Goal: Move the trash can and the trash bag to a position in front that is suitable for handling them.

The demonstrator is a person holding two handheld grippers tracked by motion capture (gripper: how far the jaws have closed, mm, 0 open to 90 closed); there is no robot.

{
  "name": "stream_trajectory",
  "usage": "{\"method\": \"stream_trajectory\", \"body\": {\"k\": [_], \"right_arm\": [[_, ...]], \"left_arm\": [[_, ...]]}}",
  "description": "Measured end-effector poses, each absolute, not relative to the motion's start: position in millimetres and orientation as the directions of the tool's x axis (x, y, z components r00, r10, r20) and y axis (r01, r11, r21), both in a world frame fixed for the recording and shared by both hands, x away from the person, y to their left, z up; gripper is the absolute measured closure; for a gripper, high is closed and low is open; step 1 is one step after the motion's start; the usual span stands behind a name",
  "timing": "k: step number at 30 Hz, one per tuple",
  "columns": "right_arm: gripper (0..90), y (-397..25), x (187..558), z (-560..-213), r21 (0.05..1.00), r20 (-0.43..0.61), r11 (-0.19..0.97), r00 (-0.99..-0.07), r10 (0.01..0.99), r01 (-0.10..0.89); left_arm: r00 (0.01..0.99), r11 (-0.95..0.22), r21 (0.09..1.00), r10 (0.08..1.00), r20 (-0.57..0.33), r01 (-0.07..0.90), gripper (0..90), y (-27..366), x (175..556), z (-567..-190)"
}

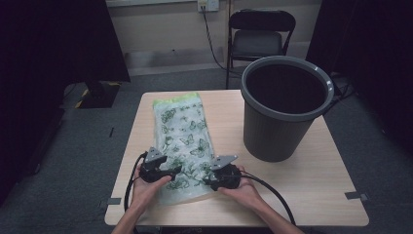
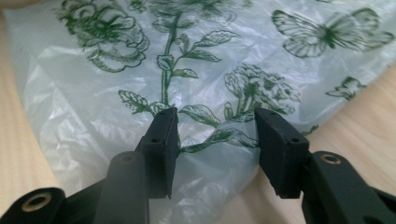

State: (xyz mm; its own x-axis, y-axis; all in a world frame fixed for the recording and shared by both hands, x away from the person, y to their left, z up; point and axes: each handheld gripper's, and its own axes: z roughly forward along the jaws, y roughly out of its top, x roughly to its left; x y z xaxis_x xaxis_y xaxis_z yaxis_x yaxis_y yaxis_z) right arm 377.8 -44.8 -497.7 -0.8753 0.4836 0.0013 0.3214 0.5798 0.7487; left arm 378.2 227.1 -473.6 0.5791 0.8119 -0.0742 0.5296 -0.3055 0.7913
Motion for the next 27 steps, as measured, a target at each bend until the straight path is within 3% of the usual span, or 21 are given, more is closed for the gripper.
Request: {"method": "stream_trajectory", "body": {"k": [10,12,17,22,27], "right_arm": [[51.1,-7,362,-500,0.761,0.018,0.584,-0.91,0.415,0.282],[51.7,4,360,-499,0.756,0.006,0.601,-0.92,0.391,0.26],[45.6,22,356,-496,0.761,0.026,0.599,-0.935,0.354,0.248],[43.7,-4,362,-481,0.782,0.037,0.561,-0.919,0.393,0.271],[48.7,-37,365,-473,0.795,0.043,0.534,-0.905,0.424,0.287]], "left_arm": [[0.593,-0.332,0.786,0.803,-0.054,0.521,25.7,223,376,-473],[0.584,-0.291,0.802,0.807,-0.087,0.521,26.0,223,375,-470],[0.616,-0.365,0.784,0.787,-0.028,0.502,26.2,220,373,-471],[0.612,-0.353,0.781,0.79,-0.046,0.515,27.3,222,370,-469],[0.629,-0.335,0.797,0.774,-0.071,0.502,28.3,219,361,-458]]}}
